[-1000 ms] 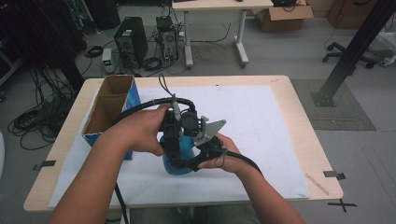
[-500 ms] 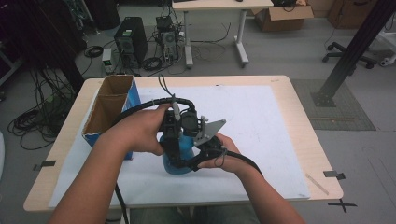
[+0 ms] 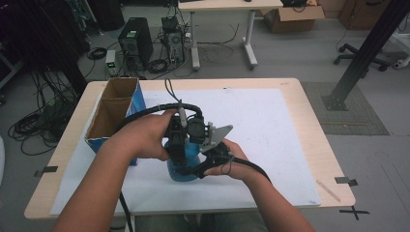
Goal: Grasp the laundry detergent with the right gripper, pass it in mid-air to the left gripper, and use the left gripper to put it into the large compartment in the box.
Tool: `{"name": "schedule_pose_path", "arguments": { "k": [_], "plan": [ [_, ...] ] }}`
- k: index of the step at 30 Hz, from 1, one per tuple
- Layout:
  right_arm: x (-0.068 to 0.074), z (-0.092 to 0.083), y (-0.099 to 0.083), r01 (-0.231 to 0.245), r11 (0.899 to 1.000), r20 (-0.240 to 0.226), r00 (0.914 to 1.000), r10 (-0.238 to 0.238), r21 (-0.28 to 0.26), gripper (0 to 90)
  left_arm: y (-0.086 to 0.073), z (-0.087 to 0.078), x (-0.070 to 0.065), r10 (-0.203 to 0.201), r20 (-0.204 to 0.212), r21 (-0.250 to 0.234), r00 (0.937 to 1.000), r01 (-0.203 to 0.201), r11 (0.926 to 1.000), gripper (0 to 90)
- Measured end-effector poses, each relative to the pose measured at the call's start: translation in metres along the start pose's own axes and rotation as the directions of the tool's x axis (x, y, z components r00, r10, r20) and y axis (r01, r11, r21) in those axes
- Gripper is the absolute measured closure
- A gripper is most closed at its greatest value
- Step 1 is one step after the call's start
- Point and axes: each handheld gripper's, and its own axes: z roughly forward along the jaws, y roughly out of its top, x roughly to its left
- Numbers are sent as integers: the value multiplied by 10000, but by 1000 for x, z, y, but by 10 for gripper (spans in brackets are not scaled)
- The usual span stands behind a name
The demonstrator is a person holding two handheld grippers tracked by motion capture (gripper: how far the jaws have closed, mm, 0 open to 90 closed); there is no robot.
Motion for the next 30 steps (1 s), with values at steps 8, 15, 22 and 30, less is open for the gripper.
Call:
{"name": "schedule_pose_path", "arguments": {
  "k": [8, 15, 22, 30],
  "plan": [
    [-1, -1, -1, 63, 10000, 160, 9999, -64, 12, 437, 3, 1, 1, -11, -157, 129, 9999, 13, 9999, 379],
    [-1, -3, -1, 55, 10000, 156, 9999, -55, -44, 437, 5, -1, 1, -94, -183, 244, 9998, 99, 9997, 385],
    [-2, -6, 0, 203, 9997, 206, 9996, -200, -132, 428, 9, -4, 2, -192, -170, 345, 9997, 198, 9992, 386],
    [-1, -9, 0, -33, 9992, 258, 9997, 43, -401, 296, 9, -4, 5, -261, -261, 470, 9993, 273, 9985, 385]
  ]
}}
